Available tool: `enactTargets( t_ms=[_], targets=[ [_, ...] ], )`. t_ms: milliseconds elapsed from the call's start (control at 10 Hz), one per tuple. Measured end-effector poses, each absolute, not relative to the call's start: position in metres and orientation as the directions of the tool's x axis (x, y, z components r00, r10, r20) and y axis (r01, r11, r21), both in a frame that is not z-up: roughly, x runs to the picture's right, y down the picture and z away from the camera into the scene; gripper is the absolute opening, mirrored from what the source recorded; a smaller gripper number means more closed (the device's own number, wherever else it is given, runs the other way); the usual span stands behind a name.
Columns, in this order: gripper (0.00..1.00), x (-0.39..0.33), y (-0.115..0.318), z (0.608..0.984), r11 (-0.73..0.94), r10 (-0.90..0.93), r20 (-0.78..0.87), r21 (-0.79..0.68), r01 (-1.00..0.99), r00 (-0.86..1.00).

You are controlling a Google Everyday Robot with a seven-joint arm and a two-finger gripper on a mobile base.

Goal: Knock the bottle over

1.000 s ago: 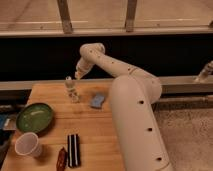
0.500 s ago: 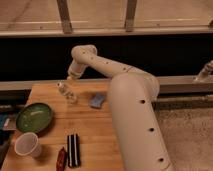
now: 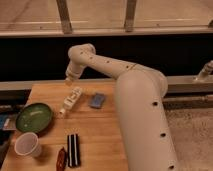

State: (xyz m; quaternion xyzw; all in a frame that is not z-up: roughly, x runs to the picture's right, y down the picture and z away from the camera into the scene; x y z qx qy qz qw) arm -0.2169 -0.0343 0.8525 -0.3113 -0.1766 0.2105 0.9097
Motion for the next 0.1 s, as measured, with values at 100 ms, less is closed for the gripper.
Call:
enactTargets(
  t_ms=[100],
  targets=[
    [0.23,-0.2179,-0.0345,0.852,0.718,0.493,0.191,-0.641,-0.272,0.849]
  ],
)
